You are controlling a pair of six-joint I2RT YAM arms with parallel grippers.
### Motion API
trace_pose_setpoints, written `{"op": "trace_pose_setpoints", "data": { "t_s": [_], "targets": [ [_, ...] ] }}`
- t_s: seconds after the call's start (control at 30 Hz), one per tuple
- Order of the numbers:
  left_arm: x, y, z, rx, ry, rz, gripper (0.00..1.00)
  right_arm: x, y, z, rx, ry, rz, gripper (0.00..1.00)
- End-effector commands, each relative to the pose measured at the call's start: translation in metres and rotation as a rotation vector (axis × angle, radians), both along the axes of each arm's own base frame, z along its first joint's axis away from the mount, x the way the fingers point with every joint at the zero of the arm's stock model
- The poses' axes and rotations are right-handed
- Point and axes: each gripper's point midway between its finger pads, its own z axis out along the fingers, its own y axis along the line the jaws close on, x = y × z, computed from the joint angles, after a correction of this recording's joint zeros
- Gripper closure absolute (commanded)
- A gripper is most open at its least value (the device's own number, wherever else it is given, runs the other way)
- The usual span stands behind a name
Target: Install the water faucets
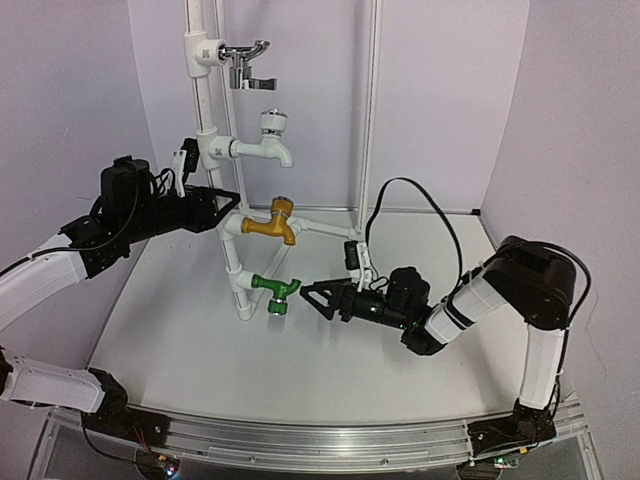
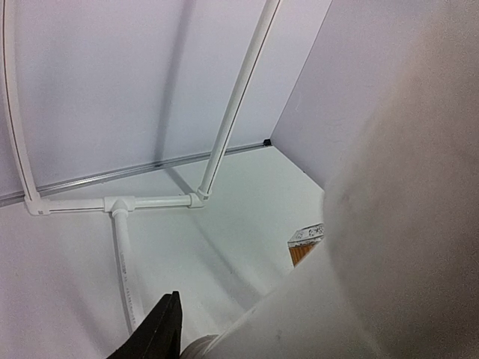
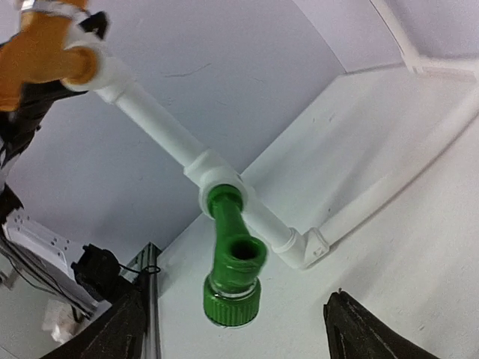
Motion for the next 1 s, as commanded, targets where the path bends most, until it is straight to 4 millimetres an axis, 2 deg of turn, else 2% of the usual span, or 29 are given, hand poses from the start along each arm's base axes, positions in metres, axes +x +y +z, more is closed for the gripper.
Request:
{"op": "trace_pose_setpoints", "data": {
  "t_s": [0.0,0.1,0.17,0.27,0.4,0.57,0.63,0.77,0.97],
  "targets": [
    [-0.027,-0.016,-0.008,-0.1,0.19,-0.108,1.0,-0.033,-0.007,0.027,-0.231,-0.724,0.064,0.12],
    [-0.026,-0.016,-0.01,-0.097,0.193,-0.106,1.0,-0.044,-0.007,0.028,-0.361,-1.076,0.105,0.1],
    [-0.026,-0.016,-0.011,-0.097,0.196,-0.106,1.0,-0.044,-0.003,0.038,-0.409,-1.26,0.11,0.1],
    [-0.025,-0.017,-0.011,-0.096,0.201,-0.109,1.0,-0.037,0.009,0.035,-0.54,-1.477,0.145,0.1],
    [-0.024,-0.017,-0.011,-0.094,0.196,-0.104,1.0,-0.021,0.023,0.023,-0.706,-1.752,0.09,0.08],
    [-0.024,-0.017,-0.015,-0.088,0.202,-0.099,1.0,-0.003,0.039,0.024,-0.794,-1.947,-0.056,0.07],
    [-0.023,-0.017,-0.015,-0.086,0.202,-0.101,1.0,0.003,0.044,0.014,-0.845,-1.996,-0.048,0.07],
    [-0.024,-0.016,-0.013,-0.085,0.196,-0.1,1.0,0.011,0.053,0.011,-0.88,-2.044,-0.081,0.08],
    [-0.023,-0.016,-0.014,-0.082,0.198,-0.096,1.0,0.01,0.069,-0.001,-0.884,-2.067,-0.073,0.11]
  ]
}}
